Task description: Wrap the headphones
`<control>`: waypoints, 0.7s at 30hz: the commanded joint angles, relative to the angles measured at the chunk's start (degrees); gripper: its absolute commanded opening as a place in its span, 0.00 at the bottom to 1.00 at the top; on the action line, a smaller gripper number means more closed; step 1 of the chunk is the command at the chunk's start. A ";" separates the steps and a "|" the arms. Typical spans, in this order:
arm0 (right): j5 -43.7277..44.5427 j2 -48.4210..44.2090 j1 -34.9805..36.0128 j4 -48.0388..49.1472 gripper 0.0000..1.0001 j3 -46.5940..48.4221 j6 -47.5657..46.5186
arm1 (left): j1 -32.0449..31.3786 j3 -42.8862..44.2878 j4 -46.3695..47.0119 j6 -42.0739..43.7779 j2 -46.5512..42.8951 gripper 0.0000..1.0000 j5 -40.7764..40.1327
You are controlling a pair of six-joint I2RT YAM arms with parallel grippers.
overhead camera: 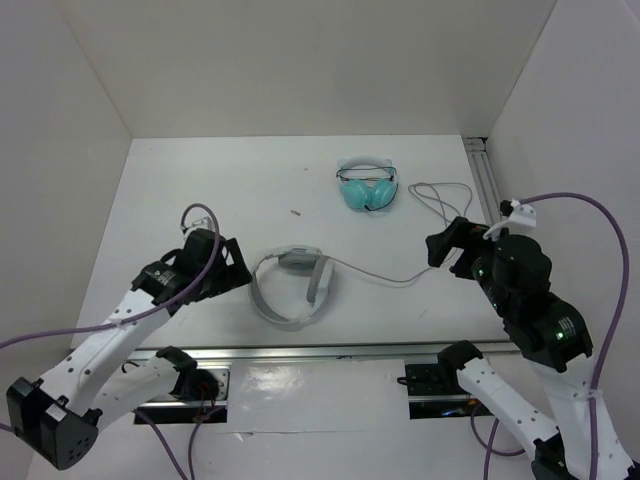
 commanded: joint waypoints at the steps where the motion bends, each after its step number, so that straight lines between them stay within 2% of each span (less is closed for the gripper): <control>1: -7.68 2.31 -0.26 9.93 1.00 -3.32 0.50 | -1.97 -4.37 10.56 -8.64 0.32 0.99 2.67; 9: -13.75 3.99 -0.26 14.87 1.00 -7.81 -0.03 | -6.54 -10.10 20.58 -13.05 12.00 0.99 0.55; 15: -15.52 3.99 -0.26 16.19 1.00 -8.43 -1.26 | -8.39 -12.30 23.15 -15.61 21.40 0.99 -3.48; 18: -16.74 3.99 -0.26 16.88 1.00 -8.43 -1.26 | -9.71 -12.92 23.77 -17.70 23.96 0.97 -6.12; 21: -17.27 3.99 -0.26 17.42 1.00 -9.04 -1.26 | -10.85 -12.92 23.77 -19.38 27.39 0.89 -7.36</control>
